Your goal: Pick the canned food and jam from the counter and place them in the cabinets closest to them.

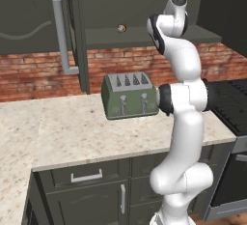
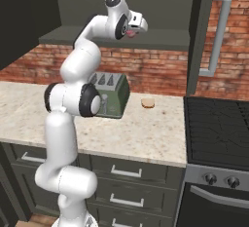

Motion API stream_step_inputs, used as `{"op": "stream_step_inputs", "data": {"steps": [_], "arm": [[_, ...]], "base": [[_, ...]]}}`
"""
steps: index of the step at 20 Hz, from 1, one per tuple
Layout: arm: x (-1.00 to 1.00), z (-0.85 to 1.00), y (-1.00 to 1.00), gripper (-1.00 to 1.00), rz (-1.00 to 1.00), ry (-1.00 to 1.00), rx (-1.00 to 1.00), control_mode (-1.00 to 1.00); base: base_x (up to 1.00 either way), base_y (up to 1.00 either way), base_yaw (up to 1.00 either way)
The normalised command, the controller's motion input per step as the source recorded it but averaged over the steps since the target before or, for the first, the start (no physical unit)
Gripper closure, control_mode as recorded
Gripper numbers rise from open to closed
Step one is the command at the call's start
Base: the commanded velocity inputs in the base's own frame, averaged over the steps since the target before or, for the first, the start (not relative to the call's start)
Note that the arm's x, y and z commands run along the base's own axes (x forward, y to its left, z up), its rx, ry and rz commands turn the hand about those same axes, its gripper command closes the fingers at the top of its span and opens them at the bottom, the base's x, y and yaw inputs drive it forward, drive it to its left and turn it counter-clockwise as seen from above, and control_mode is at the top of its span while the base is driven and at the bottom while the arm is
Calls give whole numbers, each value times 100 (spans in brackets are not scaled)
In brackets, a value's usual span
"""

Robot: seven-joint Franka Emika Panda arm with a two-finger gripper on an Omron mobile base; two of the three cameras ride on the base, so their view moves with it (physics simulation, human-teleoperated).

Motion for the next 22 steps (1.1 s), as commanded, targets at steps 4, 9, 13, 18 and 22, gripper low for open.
{"op": "stream_step_inputs", "data": {"steps": [4,9,13,18,22], "arm": [[27,-5,0,100,0,0,0,-100],[14,-2,0,-100,0,0,0,-100],[3,0,0,-100,0,0,0,-100],[-5,0,0,-100,0,0,0,-100],[-51,5,0,-100,0,-5,0,-100]], "base": [[0,0,0],[0,0,0],[0,0,0],[0,0,0],[0,0,0]]}}
